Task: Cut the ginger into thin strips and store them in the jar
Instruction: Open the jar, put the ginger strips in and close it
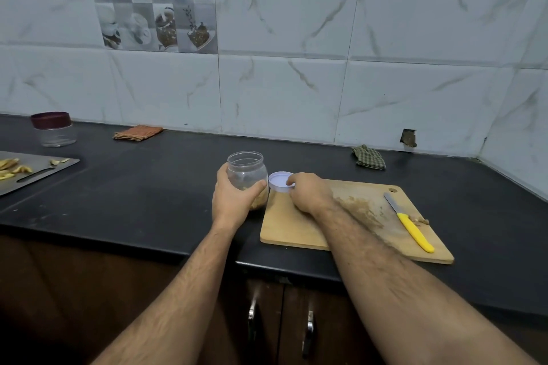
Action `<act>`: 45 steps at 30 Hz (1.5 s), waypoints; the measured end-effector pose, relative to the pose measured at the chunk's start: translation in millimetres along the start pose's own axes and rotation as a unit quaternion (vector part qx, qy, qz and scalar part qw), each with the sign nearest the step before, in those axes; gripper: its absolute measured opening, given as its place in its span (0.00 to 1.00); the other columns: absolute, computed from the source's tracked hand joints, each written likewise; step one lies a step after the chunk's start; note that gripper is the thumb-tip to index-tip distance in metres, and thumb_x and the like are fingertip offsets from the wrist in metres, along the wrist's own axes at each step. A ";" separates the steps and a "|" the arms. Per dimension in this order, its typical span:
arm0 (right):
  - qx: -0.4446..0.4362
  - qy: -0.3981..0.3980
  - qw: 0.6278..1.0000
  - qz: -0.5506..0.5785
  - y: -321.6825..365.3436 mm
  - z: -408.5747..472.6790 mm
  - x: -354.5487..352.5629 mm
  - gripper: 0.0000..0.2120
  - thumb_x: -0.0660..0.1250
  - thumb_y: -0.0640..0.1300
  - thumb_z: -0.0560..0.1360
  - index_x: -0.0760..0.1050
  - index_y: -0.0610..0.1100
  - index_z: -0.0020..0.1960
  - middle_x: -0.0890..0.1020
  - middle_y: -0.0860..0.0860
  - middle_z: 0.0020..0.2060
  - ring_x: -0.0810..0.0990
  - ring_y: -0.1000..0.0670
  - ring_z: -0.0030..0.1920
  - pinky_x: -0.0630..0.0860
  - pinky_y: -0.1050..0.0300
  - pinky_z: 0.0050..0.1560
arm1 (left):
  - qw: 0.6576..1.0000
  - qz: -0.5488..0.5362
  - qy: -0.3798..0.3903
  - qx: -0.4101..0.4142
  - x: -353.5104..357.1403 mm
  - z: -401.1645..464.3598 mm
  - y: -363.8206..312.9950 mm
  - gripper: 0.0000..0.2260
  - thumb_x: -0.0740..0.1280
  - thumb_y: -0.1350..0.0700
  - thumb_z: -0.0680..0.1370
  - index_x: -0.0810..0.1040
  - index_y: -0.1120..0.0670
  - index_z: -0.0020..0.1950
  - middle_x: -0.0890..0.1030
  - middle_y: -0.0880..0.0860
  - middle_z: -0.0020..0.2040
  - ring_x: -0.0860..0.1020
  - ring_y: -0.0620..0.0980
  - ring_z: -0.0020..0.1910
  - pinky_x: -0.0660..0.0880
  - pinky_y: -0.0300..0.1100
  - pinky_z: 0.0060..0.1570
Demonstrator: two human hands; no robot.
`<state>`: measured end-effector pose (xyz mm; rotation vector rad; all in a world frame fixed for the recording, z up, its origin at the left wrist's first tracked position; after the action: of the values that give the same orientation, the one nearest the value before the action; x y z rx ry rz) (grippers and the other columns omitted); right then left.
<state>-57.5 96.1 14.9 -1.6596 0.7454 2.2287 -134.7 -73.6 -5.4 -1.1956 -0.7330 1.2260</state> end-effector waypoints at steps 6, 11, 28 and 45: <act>0.018 -0.019 0.999 0.039 -6.7 -5.6 -12.8 0.08 0.61 0.41 0.76 0.78 0.50 0.49 0.83 0.50 0.50 0.78 0.47 0.49 0.72 0.56 0.43 | 1.000 -0.014 0.020 0.019 11.2 -6.2 -7.6 0.39 0.78 0.44 0.66 0.63 0.45 0.73 0.74 0.45 0.66 0.72 0.46 0.64 0.70 0.43 0.58; 0.084 -0.081 0.973 0.202 -43.1 -9.7 -64.3 0.16 0.53 0.45 0.82 0.75 0.35 0.54 0.78 0.39 0.48 0.72 0.43 0.45 0.70 0.52 0.47 | 0.997 -0.018 0.060 0.037 34.0 -17.1 -21.3 0.39 0.78 0.45 0.66 0.64 0.46 0.72 0.74 0.44 0.64 0.72 0.46 0.64 0.70 0.44 0.62; 0.199 0.061 0.923 0.323 -70.0 -46.2 -119.1 0.21 0.55 0.62 0.81 0.67 0.45 0.43 0.64 0.49 0.28 0.59 0.52 0.23 0.56 0.65 0.24 | 0.972 -0.059 0.223 0.054 103.0 -56.9 -35.7 0.45 0.81 0.46 0.62 0.63 0.45 0.74 0.73 0.44 0.68 0.73 0.43 0.66 0.71 0.44 0.66; 0.034 0.030 0.998 0.051 -33.0 -29.1 -145.9 0.25 0.66 0.63 0.74 0.75 0.45 0.60 0.80 0.51 0.53 0.78 0.48 0.47 0.73 0.54 0.46 | 0.952 0.001 0.288 0.102 79.1 -36.5 -42.0 0.33 0.79 0.58 0.68 0.71 0.46 0.70 0.76 0.36 0.53 0.78 0.33 0.49 0.71 0.23 0.41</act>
<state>27.9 121.0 138.6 -1.6970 0.9300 2.2026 -69.1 -4.6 11.4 -1.2909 -0.1650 0.8580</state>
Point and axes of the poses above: each hand's wrist, its own z-axis towards the middle knuckle, its own x-axis out of the palm, y = z × x, the point moved 3 cm from there along z, towards the middle knuckle
